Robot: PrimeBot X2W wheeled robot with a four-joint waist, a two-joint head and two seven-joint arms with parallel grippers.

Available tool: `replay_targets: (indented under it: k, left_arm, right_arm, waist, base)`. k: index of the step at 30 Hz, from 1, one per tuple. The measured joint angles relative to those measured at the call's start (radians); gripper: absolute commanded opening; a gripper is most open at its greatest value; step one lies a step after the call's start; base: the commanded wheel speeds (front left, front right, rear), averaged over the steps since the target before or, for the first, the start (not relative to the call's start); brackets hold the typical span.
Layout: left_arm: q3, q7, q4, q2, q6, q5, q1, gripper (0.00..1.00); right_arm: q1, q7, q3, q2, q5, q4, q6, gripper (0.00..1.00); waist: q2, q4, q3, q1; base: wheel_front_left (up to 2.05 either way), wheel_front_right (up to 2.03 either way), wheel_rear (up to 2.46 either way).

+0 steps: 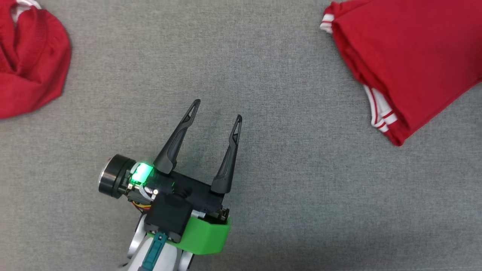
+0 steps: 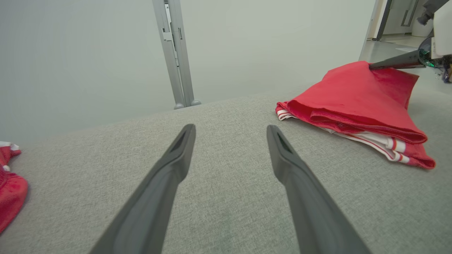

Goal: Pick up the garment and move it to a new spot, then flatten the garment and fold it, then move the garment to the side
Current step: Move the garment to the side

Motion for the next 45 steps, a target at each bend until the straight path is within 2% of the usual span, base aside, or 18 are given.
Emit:
replay_targets:
  k: [10, 16, 25, 26, 27, 28, 31, 33, 36, 41, 45]
  left_arm:
    - [-0.044, 0.0, -0.081, 0.046, -0.002, 0.027, -0.053, 1.0]
    - [-0.057, 0.0, -0.101, 0.078, 0.01, 0.035, -0.066, 1.0]
    - [-0.077, 0.0, -0.111, 0.116, 0.034, 0.037, -0.07, 1.0]
    - [-0.079, 0.0, -0.111, 0.119, 0.035, 0.036, -0.072, 1.0]
    - [-0.081, 0.0, -0.111, 0.122, 0.037, 0.035, -0.074, 1.0]
    - [-0.083, 0.0, -0.11, 0.123, 0.038, 0.034, -0.078, 1.0]
    - [-0.094, 0.0, -0.1, 0.123, 0.041, 0.029, -0.091, 1.0]
    - [-0.099, 0.0, -0.092, 0.122, 0.046, 0.026, -0.096, 1.0]
    - [-0.101, 0.0, -0.08, 0.121, 0.059, 0.016, -0.097, 1.0]
    - [-0.085, 0.0, -0.055, 0.099, 0.089, -0.035, -0.082, 1.0]
    - [-0.051, 0.0, -0.015, 0.08, 0.1, -0.088, -0.034, 1.0]
  right_arm:
    - [-0.019, -0.06, -0.081, -0.144, 0.024, 0.089, 0.0, 0.0]
    - [0.0, -0.084, -0.119, -0.224, 0.034, 0.128, 0.0, 0.0]
    - [0.026, -0.133, -0.172, -0.335, 0.023, 0.189, 0.0, 0.0]
    - [0.026, -0.134, -0.174, -0.342, 0.018, 0.197, 0.0, 0.07]
    - [0.025, -0.138, -0.173, -0.347, 0.006, 0.207, 0.0, 0.5]
    - [0.021, -0.152, -0.171, -0.347, -0.015, 0.219, 0.0, 1.0]
    - [-0.01, -0.19, -0.162, -0.342, -0.1, 0.239, 0.0, 1.0]
    - [-0.034, -0.212, -0.149, -0.317, -0.169, 0.236, 0.0, 1.0]
    - [-0.064, -0.23, -0.133, -0.235, -0.265, 0.214, 0.0, 1.0]
    - [-0.056, -0.239, -0.121, -0.025, -0.381, 0.163, 0.0, 1.0]
    - [0.016, -0.242, -0.181, 0.16, -0.476, 0.109, 0.0, 1.0]
  waist:
    - [0.0, -0.052, 0.117, 0.0]
    - [0.0, -0.079, 0.16, 0.0]
    - [0.0, -0.079, 0.188, -0.0001]
    - [0.0, -0.077, 0.189, -0.0001]
    - [0.0, -0.075, 0.191, -0.0001]
    - [0.0, -0.072, 0.192, -0.0001]
    - [0.0, -0.065, 0.191, -0.0001]
    - [0.0, -0.062, 0.184, -0.0001]
    - [0.0, -0.059, 0.165, -0.0001]
    - [0.0, -0.055, 0.108, -0.0001]
    - [0.0, -0.05, 0.046, -0.0001]
  base:
    - [0.0, 0.0, 0.0]
    - [0.0, 0.0, 0.0]
    - [0.0, 0.0, 0.0]
    - [0.0, 0.0, 0.0]
    - [0.0, 0.0, 0.0]
    - [0.0, 0.0, 0.0]
    - [0.0, 0.0, 0.0]
    - [0.0, 0.0, 0.0]
    - [0.0, 0.0, 0.0]
    - [0.0, 0.0, 0.0]
    - [0.0, 0.0, 0.0]
